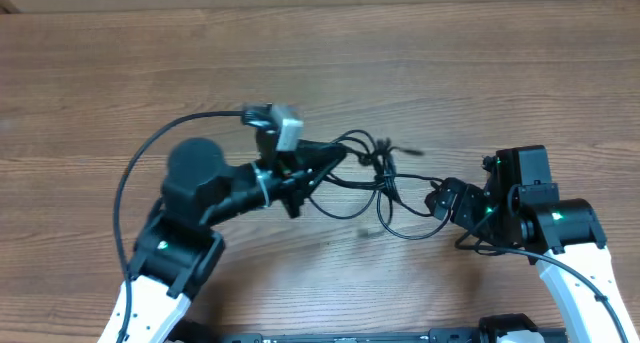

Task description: Untangle cables

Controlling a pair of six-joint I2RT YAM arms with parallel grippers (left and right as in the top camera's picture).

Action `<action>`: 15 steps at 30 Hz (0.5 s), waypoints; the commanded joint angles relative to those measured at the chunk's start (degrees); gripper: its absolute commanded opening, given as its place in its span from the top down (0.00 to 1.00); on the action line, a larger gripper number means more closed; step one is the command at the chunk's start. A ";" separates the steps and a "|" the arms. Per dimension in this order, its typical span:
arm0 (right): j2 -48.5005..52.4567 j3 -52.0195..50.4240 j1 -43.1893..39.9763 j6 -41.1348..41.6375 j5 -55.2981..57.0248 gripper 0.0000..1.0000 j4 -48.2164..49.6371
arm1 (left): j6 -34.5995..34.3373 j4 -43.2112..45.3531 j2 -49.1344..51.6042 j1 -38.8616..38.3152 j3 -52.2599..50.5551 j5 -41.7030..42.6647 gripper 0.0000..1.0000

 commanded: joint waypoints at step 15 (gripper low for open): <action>0.04 -0.94 -0.68 -11.98 -18.45 0.00 5.68 | -2.38 -3.19 -8.55 16.98 0.92 9.81 0.96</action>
